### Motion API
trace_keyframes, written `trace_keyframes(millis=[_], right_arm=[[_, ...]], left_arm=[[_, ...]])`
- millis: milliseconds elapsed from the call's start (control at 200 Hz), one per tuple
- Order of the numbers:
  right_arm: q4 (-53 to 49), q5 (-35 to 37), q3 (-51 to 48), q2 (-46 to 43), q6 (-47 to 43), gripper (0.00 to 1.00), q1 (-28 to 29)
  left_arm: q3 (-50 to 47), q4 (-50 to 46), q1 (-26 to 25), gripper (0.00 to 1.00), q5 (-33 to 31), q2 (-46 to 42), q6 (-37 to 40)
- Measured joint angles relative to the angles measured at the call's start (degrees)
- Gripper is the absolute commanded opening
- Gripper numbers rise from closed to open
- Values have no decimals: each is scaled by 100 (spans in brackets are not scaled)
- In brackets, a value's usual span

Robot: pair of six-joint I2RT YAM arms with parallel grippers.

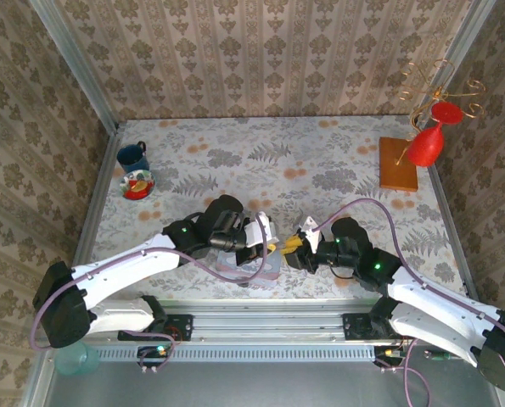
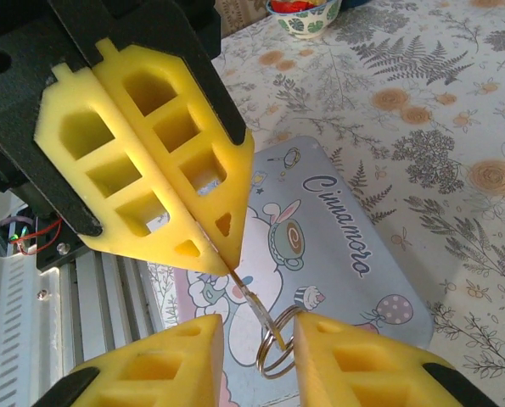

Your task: Unlock the padlock with the key

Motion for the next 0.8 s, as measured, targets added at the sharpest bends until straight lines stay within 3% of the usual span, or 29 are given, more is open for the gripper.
trace_keyframes(millis=[255, 605, 800], right_arm=[[-66, -11, 0, 0, 0, 19, 0], [-81, -155, 0, 184, 0, 19, -9], [-109, -205, 0, 258, -15, 10, -9]], left_arm=[[4, -48, -28, 0, 22, 74, 4], [26, -79, -63, 0, 61, 162, 4], [52, -120, -61, 0, 48, 162, 15]])
